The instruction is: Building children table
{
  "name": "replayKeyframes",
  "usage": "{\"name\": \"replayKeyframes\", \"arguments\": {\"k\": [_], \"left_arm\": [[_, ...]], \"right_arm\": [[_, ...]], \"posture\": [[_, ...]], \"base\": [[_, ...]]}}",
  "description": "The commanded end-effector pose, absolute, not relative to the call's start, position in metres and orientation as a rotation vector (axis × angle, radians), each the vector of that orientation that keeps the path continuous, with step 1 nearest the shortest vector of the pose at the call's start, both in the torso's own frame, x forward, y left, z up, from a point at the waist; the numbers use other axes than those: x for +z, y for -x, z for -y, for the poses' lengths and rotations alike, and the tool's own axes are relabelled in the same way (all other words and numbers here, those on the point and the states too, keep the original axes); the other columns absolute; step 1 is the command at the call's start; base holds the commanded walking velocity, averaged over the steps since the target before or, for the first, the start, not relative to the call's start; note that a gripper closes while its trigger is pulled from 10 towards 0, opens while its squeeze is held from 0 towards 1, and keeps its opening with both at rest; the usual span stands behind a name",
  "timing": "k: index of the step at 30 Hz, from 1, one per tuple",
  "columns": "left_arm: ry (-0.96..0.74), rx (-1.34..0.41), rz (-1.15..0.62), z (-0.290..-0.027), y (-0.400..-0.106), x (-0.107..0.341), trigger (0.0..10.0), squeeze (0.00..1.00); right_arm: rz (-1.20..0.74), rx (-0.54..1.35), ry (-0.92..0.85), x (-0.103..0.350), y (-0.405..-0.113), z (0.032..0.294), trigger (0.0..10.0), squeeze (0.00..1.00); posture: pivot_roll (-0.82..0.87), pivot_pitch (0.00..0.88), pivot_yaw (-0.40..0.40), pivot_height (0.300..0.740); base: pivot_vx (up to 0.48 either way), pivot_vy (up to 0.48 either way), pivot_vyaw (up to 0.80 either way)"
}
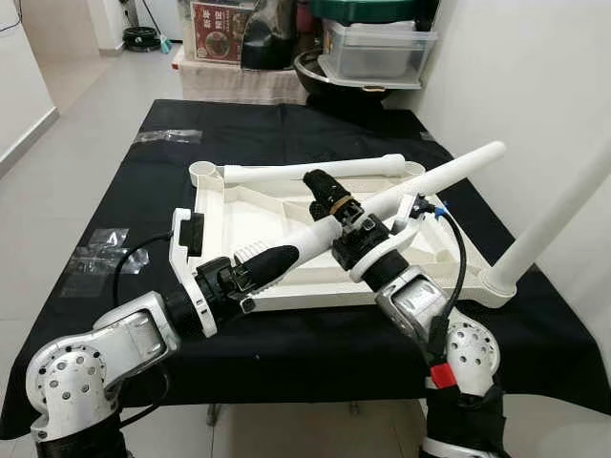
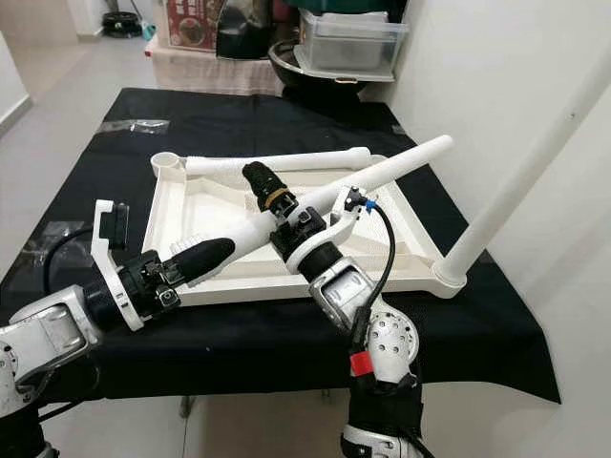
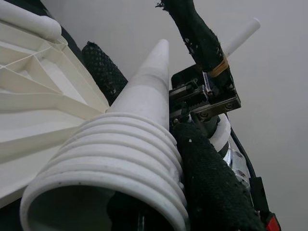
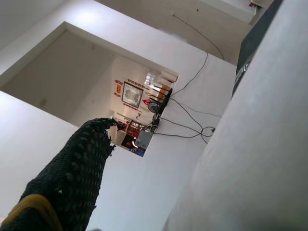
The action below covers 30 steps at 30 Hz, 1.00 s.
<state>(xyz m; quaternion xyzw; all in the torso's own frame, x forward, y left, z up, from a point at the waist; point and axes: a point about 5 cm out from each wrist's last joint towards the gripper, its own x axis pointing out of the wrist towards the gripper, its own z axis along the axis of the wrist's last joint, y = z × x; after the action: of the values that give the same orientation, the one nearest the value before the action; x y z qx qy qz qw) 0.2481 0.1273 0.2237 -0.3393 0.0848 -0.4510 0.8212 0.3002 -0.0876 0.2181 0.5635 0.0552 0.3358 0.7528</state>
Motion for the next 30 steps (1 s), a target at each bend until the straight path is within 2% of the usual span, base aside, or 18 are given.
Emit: {"name": "replayKeyframes", "arguments": {"k": [1, 19, 20, 21, 30], "left_arm": [[0.719, -1.044, -0.201, -0.1178, -0.2412, 0.2252, 0.0, 0.0], [0.74, -1.054, -0.215, -0.1122, -0.2389, 0.223, 0.0, 0.0], [0.739, -1.055, -0.216, -0.1124, -0.2386, 0.2228, 0.0, 0.0], [0.743, -1.056, -0.216, -0.1127, -0.2385, 0.223, 0.0, 0.0], [0.741, -1.049, -0.223, -0.1145, -0.2379, 0.221, 0.0, 0.0]], "right_arm": [[-0.145, 0.756, -1.243, 0.2158, -0.297, 0.0815, 10.0, 0.0], [-0.138, 0.676, -1.221, 0.2137, -0.3068, 0.0847, 10.0, 0.0], [-0.138, 0.679, -1.221, 0.214, -0.3068, 0.0845, 8.9, 0.0], [-0.137, 0.679, -1.224, 0.2141, -0.3067, 0.0847, 0.0, 0.0], [-0.138, 0.672, -1.216, 0.2128, -0.3061, 0.0852, 0.0, 0.0]], "posture": [[0.1, 0.045, -0.107, 0.74], [0.1, 0.046, -0.101, 0.74], [0.1, 0.047, -0.101, 0.74], [0.1, 0.047, -0.101, 0.74], [0.1, 0.051, -0.101, 0.74]], "base": [[0.0, 0.0, 0.0], [0.0, 0.0, 0.0], [0.0, 0.0, 0.0], [0.0, 0.0, 0.0], [0.0, 0.0, 0.0]]}}
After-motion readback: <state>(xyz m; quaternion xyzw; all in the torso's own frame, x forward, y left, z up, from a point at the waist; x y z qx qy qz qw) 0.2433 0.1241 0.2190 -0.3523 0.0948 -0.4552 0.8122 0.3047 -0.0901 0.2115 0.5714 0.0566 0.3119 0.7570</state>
